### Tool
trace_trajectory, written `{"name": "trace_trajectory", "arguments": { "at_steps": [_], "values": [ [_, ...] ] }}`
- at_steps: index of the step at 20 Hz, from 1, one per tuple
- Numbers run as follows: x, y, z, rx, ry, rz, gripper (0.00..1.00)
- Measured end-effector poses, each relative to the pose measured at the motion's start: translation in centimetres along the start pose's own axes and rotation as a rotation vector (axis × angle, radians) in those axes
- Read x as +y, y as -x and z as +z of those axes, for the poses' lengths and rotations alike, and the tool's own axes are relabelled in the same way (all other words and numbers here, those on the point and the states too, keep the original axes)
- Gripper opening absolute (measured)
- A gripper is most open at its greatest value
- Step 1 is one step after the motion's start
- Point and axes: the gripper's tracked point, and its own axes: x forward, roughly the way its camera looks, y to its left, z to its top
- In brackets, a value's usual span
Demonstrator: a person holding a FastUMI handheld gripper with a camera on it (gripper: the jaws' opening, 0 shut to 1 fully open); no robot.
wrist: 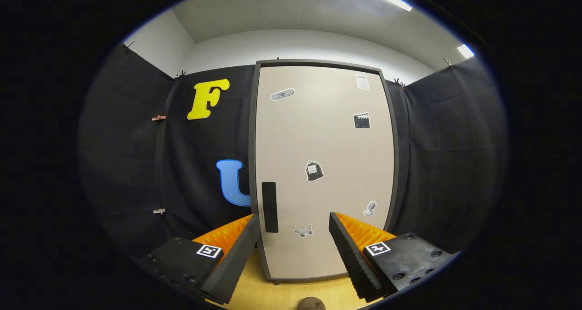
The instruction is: Open the shoe cabinet door, grab the shoes and put them into the shoe cabinet, then close the shoe cabinet door.
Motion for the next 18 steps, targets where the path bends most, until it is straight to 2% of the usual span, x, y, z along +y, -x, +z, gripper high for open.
{"name": "trace_trajectory", "arguments": {
  "at_steps": [5, 12, 18],
  "values": [
    [1.6, -3.1, -1.2, 0.021, -0.009, 0.025, 0.98],
    [3.1, -9.9, -3.6, 0.055, -0.034, 0.037, 0.98],
    [3.8, -15.2, -7.7, 0.13, -0.022, -0.005, 0.98]
  ]
}}
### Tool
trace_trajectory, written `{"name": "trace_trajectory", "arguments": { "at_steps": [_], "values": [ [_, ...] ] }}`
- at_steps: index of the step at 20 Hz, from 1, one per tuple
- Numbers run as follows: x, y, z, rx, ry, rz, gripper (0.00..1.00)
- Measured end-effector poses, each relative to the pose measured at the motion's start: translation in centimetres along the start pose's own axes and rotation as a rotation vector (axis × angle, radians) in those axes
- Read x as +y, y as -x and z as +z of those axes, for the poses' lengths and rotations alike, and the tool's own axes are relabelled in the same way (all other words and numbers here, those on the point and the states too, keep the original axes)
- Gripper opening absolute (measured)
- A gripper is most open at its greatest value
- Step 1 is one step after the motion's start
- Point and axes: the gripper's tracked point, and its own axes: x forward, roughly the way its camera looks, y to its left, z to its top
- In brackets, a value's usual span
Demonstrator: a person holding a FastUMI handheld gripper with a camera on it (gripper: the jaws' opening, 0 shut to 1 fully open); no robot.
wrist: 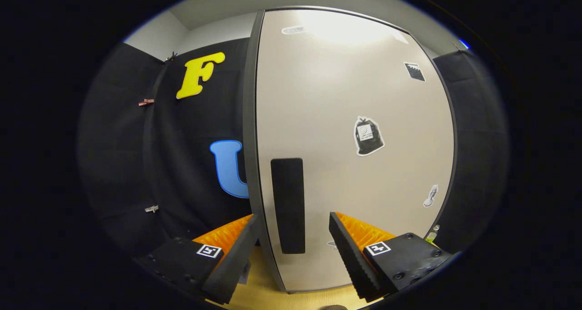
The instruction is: Open the shoe cabinet door, grab the shoes and put them into the shoe cabinet, then close the shoe cabinet door.
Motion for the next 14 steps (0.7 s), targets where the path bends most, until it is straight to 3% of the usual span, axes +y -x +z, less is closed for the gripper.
{"name": "trace_trajectory", "arguments": {
  "at_steps": [5, 6, 8, 11, 14],
  "values": [
    [-0.1, -1.5, -0.1, -0.016, -0.001, -0.024, 0.97],
    [0.0, -1.8, -0.1, -0.019, -0.002, -0.023, 0.85],
    [0.2, -1.6, 0.1, -0.032, 0.002, -0.028, 0.73],
    [0.2, -1.7, 0.1, -0.039, 0.01, -0.033, 0.4],
    [0.2, -1.6, 0.1, -0.032, 0.011, -0.02, 0.32]
  ]
}}
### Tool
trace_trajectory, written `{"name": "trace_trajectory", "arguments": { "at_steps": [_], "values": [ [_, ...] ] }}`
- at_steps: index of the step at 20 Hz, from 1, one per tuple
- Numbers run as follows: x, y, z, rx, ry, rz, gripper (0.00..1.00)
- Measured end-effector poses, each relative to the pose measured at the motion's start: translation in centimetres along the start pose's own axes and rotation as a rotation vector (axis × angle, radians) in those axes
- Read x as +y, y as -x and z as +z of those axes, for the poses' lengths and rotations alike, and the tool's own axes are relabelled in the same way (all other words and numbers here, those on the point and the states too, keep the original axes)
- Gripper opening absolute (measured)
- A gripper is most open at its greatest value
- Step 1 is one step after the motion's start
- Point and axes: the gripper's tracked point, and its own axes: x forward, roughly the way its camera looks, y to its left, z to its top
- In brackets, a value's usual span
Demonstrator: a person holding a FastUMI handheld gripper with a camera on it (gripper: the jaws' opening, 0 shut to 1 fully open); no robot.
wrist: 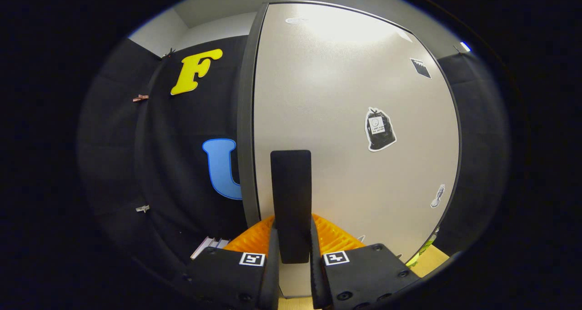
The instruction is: Open the shoe cabinet door, grab the shoes and put them into the shoe cabinet, then close the shoe cabinet door.
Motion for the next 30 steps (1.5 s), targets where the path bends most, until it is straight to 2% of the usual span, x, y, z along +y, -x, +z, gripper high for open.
{"name": "trace_trajectory", "arguments": {
  "at_steps": [8, 19, 30],
  "values": [
    [-0.1, 2.7, 0.0, 0.039, -0.003, 0.03, 0.32],
    [-4.6, 13.1, 0.3, 0.05, -0.023, 0.044, 0.31],
    [-10.3, 21.1, 0.4, 0.07, 0.003, 0.134, 0.31]
  ]
}}
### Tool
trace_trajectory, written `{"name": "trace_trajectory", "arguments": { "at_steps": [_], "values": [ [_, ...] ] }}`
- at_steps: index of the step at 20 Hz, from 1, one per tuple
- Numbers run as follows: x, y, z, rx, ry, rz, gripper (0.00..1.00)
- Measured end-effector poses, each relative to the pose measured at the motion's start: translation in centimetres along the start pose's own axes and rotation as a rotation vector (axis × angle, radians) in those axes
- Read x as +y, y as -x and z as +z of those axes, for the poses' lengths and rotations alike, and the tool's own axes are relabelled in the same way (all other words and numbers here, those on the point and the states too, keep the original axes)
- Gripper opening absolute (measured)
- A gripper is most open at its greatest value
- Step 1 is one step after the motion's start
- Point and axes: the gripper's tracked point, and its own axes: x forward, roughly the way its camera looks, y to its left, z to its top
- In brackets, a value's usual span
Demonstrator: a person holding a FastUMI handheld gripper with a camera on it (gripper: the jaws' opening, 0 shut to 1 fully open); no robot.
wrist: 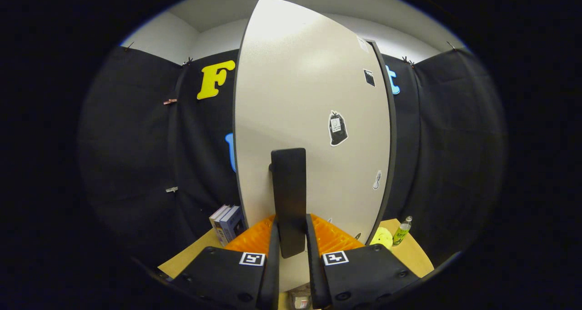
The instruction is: Open the shoe cabinet door, grab the shoes and put them into the shoe cabinet, then close the shoe cabinet door.
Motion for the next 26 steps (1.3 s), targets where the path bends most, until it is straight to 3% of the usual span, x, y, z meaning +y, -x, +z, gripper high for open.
{"name": "trace_trajectory", "arguments": {
  "at_steps": [3, 4, 13, 26],
  "values": [
    [-1.7, 2.0, 0.0, -0.003, -0.001, 0.009, 0.31],
    [-2.3, 2.4, 0.0, -0.003, -0.001, 0.01, 0.24],
    [-8.5, 7.0, 0.1, -0.004, -0.012, -0.029, 0.23],
    [-17.7, 17.0, 2.3, -0.085, 0.009, -0.235, 0.23]
  ]
}}
